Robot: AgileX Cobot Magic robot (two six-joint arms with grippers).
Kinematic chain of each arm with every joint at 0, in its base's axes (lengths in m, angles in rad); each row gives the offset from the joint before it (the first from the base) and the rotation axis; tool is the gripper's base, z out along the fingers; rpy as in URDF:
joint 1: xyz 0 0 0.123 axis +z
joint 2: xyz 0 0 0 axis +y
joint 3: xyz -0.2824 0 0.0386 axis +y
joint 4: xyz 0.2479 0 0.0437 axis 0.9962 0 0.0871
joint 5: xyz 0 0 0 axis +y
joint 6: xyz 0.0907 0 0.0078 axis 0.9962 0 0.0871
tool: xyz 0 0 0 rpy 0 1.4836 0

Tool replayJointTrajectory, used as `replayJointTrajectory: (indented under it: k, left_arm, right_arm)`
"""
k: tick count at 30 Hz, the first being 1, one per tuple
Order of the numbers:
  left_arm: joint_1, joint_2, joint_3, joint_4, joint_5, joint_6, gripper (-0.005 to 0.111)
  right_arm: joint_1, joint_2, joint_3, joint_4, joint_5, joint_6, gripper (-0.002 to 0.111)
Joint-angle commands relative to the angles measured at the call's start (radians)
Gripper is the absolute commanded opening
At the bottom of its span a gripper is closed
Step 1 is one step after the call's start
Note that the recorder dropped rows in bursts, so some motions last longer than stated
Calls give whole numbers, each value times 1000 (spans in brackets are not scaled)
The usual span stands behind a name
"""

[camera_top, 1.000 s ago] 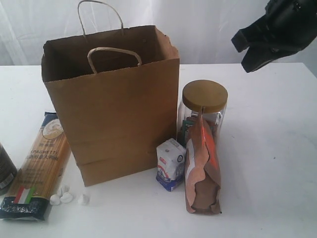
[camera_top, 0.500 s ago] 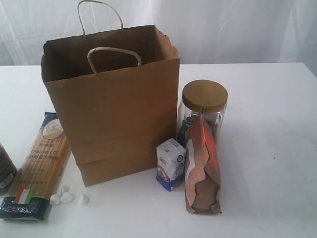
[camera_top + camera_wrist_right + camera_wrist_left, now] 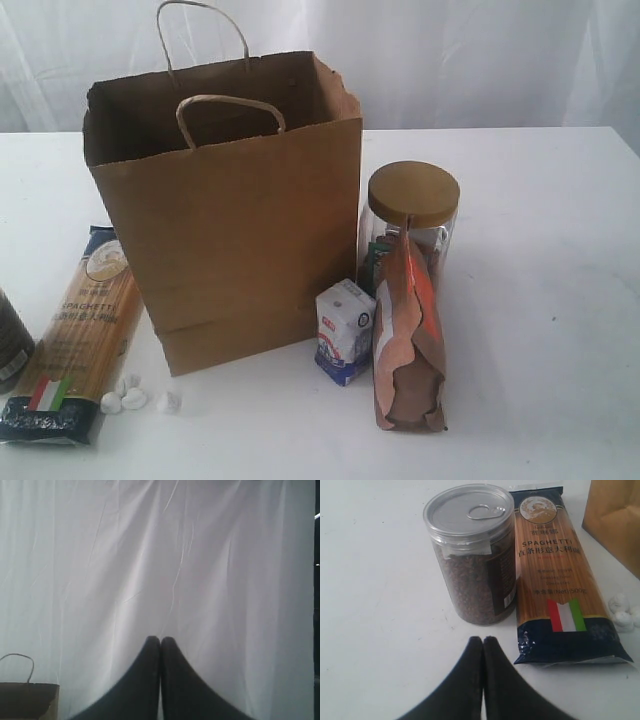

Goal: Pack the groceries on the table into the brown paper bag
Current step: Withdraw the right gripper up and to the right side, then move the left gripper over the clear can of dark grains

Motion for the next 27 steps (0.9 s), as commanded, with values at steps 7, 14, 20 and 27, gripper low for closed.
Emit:
replayJointTrajectory:
  k: [7, 14, 20, 27]
  left_arm:
    - [5, -4, 3, -149, -222, -78, 0]
    - [5, -4, 3, -149, -352, -146, 0]
    - [5, -4, 3, -149, -390, -266, 0]
    - [5, -4, 1, -149, -761, -265, 0]
  right_arm:
    - [-6, 212, 386, -5, -375, 100, 0]
    - [-6, 472, 508, -5, -430, 202, 0]
    - [-6, 637, 567, -7, -343, 195, 0]
    - [-6, 668, 687, -32, -621, 87, 0]
